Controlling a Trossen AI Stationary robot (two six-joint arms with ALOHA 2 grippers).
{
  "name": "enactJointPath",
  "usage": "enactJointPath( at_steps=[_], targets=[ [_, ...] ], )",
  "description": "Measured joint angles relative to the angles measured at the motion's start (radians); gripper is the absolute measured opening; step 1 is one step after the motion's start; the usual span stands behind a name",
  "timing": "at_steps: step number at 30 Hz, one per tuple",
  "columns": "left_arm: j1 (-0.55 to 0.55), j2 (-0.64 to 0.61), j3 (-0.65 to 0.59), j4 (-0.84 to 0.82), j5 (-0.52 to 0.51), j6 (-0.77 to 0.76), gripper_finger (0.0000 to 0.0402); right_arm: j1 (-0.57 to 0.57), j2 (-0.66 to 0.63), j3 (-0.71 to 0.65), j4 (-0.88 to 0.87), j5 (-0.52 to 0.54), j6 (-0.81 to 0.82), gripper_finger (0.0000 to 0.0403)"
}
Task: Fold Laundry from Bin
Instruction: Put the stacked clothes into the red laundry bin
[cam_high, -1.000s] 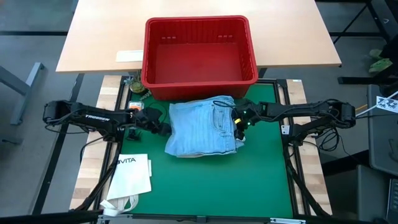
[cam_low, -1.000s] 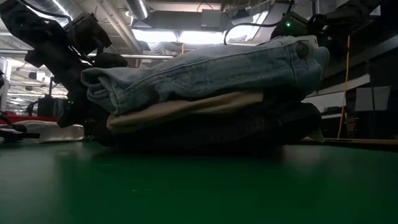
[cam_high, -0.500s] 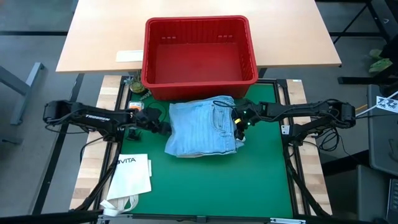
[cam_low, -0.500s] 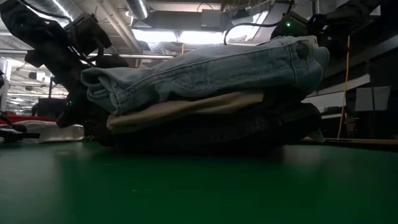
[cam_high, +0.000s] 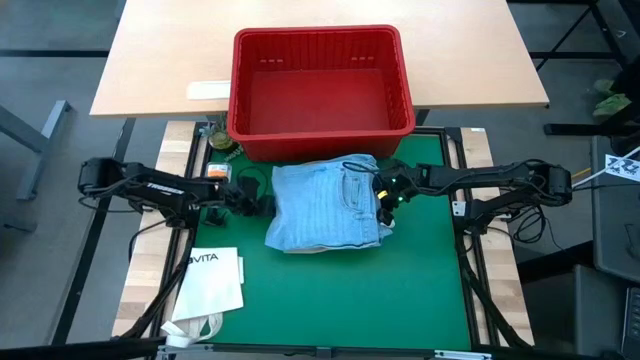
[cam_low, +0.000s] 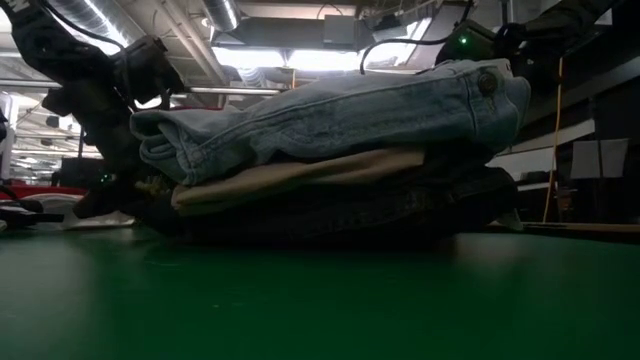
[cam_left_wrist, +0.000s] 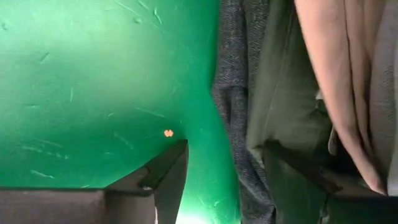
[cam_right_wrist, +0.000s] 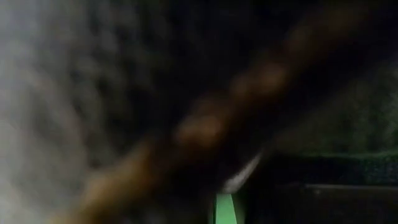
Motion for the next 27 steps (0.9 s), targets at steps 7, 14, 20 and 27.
enactJointPath(
  at_steps=[7, 14, 20, 27],
  targets=[
    [-0.013, 0.007, 0.0, 0.039, -0.004, -0.031, 0.0203, 0.0, 0.0, 0.0, -0.009, 0.0, 0.0, 0.0019],
    [-0.024, 0.035, 0.0, 0.07, -0.005, -0.066, 0.0203, 0.0, 0.0, 0.0, -0.01, 0.001, 0.0, 0.0019],
    [-0.065, 0.134, 0.0, 0.207, -0.014, -0.115, 0.0203, 0.0, 0.0, 0.0, -0.016, 0.001, -0.001, 0.0019],
    [-0.069, 0.173, 0.0, 0.269, -0.016, -0.13, 0.0203, 0.0, 0.0, 0.0, -0.016, 0.001, -0.001, 0.0019]
  ],
)
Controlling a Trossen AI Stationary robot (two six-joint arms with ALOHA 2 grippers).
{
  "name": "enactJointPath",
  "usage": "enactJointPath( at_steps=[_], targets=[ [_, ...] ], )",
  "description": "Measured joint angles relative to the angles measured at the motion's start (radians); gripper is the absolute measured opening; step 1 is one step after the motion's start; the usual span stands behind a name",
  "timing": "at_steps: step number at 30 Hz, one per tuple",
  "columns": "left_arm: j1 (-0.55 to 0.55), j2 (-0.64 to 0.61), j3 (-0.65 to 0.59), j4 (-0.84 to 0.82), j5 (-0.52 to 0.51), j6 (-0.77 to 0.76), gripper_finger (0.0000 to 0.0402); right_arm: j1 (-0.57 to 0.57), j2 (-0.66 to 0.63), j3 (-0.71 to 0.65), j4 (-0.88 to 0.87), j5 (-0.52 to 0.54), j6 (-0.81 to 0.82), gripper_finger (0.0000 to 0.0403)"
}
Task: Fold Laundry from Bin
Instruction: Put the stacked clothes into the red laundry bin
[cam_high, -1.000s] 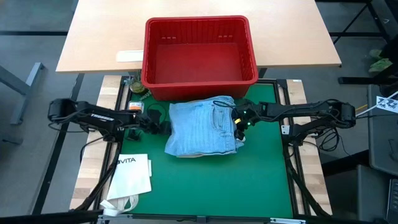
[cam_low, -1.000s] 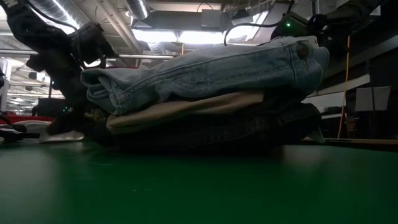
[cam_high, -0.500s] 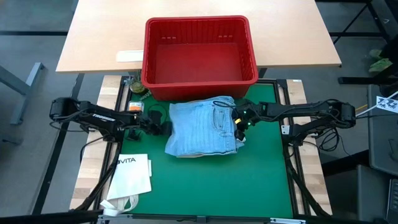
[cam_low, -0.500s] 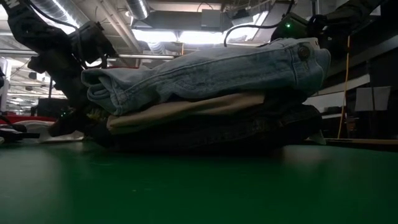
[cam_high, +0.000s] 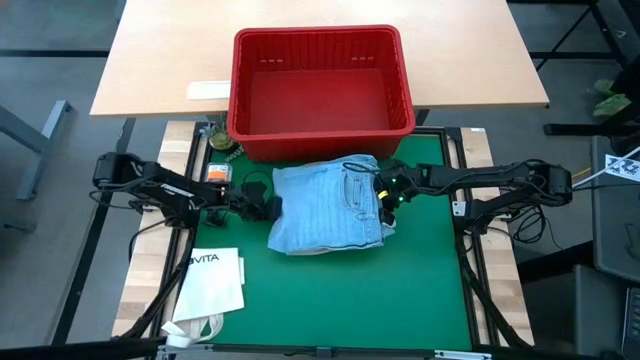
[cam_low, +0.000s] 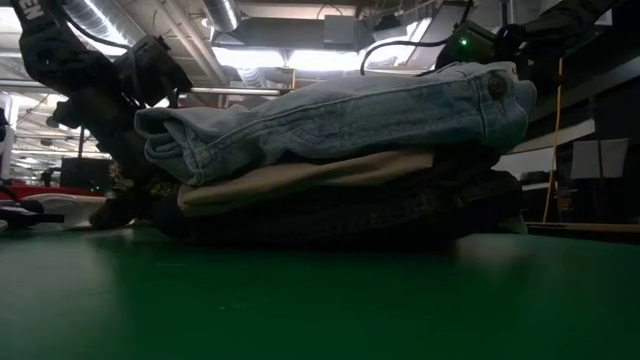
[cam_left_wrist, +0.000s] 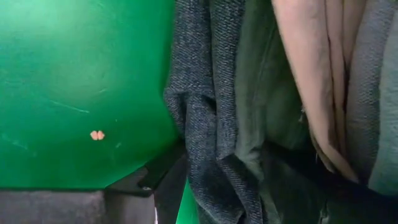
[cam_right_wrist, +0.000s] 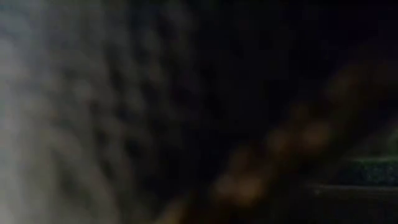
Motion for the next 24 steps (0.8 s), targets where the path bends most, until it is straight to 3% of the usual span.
enactJointPath(
  at_steps=[12, 24],
  targets=[
    [-0.002, 0.003, -0.001, 0.036, -0.002, 0.048, 0.0194, 0.001, 0.0, 0.0, 0.002, 0.008, 0.0, 0.0019],
    [-0.002, 0.004, -0.001, 0.041, 0.02, 0.111, 0.0076, 0.0, 0.0, 0.0, -0.017, 0.013, 0.005, 0.0033]
  ],
)
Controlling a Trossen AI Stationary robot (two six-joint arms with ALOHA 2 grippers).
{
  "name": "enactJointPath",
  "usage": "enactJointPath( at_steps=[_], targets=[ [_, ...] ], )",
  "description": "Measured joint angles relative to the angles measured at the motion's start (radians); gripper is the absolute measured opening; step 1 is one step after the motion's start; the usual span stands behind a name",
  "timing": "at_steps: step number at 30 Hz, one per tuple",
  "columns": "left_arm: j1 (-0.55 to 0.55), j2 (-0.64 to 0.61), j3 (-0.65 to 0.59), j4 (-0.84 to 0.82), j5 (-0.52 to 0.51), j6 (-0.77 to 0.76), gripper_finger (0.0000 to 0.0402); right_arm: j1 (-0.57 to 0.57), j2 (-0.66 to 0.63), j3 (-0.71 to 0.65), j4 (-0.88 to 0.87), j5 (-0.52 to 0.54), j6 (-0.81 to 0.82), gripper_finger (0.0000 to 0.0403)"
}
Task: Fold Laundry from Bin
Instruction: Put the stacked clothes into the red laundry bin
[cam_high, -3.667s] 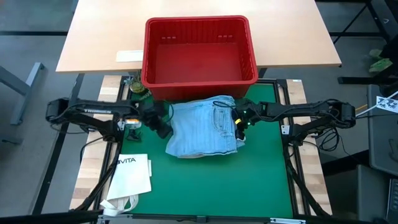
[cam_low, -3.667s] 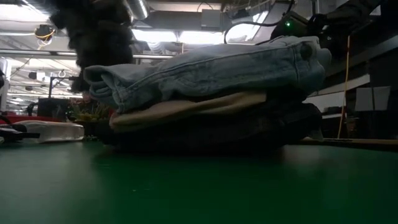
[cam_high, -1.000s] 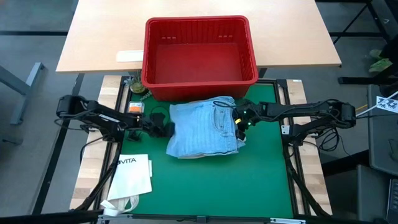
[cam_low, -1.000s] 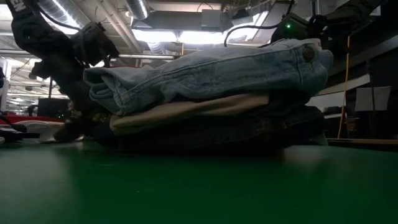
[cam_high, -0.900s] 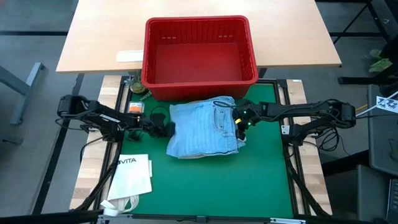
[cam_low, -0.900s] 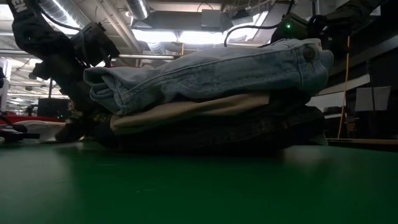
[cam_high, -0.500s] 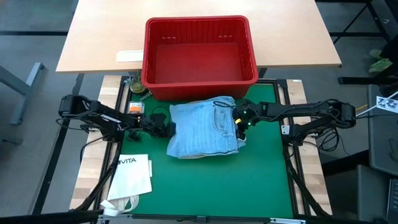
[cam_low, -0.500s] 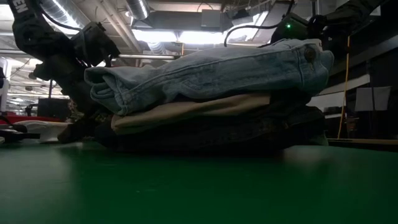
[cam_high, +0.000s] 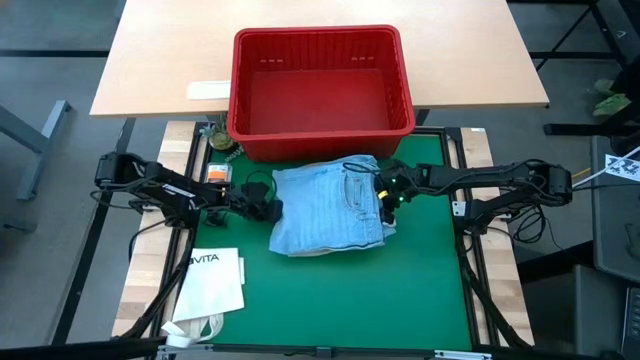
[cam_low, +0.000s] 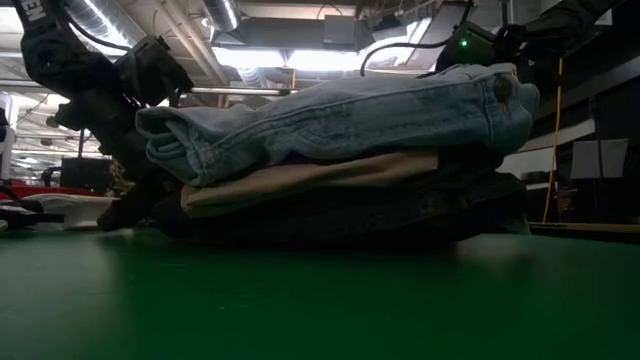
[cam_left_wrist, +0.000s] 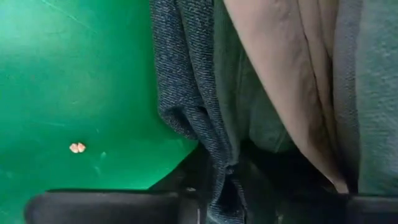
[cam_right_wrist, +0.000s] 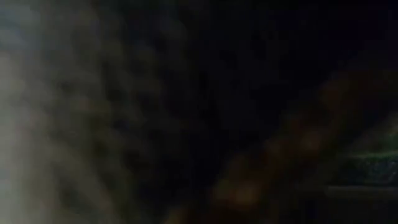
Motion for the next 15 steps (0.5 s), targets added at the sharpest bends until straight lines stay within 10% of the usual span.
enactJointPath(
  at_steps=[15],
  targets=[
    [0.0, -0.001, 0.001, 0.002, 0.008, -0.008, 0.0056, 0.0, -0.001, 0.001, -0.352, 0.041, -0.002, 0.0182]
  ],
)
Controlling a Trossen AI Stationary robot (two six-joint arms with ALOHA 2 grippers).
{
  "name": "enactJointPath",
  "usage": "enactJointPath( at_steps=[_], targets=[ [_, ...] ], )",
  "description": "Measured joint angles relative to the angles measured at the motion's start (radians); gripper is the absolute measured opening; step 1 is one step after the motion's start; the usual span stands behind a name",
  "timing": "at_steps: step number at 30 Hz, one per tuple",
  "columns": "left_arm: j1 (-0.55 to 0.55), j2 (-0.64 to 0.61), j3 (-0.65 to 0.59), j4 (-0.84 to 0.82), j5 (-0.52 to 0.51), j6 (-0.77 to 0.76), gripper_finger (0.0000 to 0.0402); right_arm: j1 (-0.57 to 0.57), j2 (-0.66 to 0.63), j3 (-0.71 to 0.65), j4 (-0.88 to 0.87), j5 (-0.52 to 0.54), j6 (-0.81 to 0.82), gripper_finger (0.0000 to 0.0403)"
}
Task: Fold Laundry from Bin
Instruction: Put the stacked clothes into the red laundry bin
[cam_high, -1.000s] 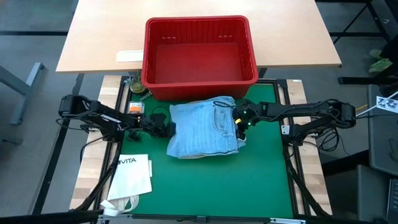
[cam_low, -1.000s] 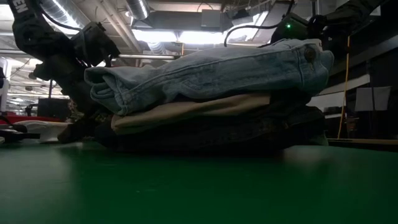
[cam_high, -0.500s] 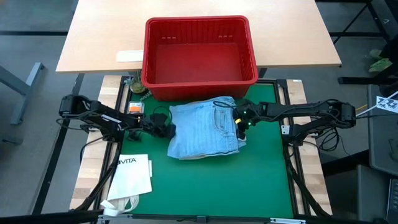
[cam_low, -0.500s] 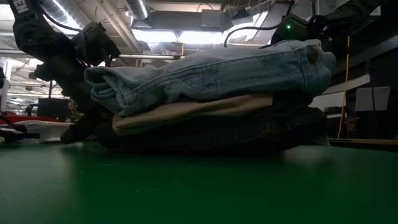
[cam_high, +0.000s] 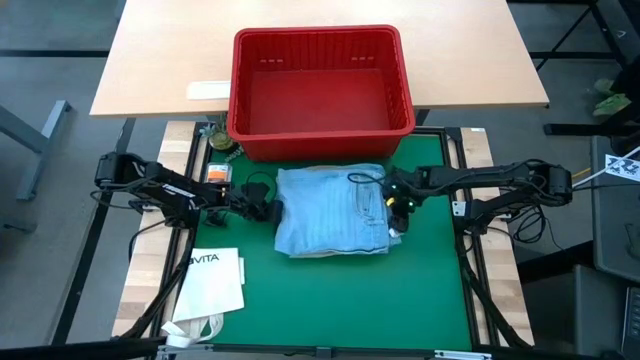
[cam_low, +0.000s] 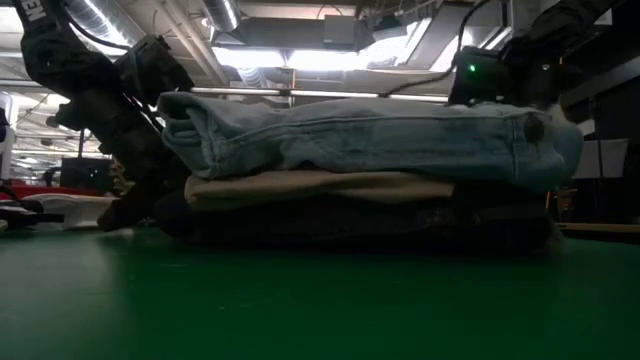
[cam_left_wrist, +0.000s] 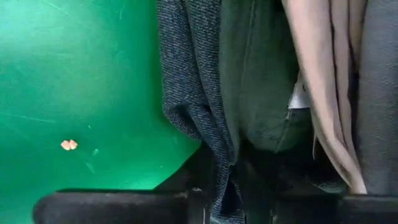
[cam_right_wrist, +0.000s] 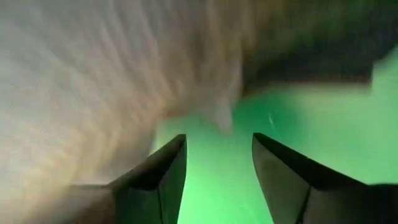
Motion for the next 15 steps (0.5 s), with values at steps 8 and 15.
enactJointPath(
  at_steps=[8, 15],
  targets=[
    [0.0, 0.0, 0.0, -0.002, 0.001, -0.026, 0.0056, 0.0, -0.004, -0.127, 0.068, -0.038, 0.035, 0.0167],
    [0.0, 0.0, 0.0, -0.004, 0.022, -0.029, 0.0056, 0.0, -0.003, -0.184, 0.23, -0.051, 0.086, 0.0157]
  ],
)
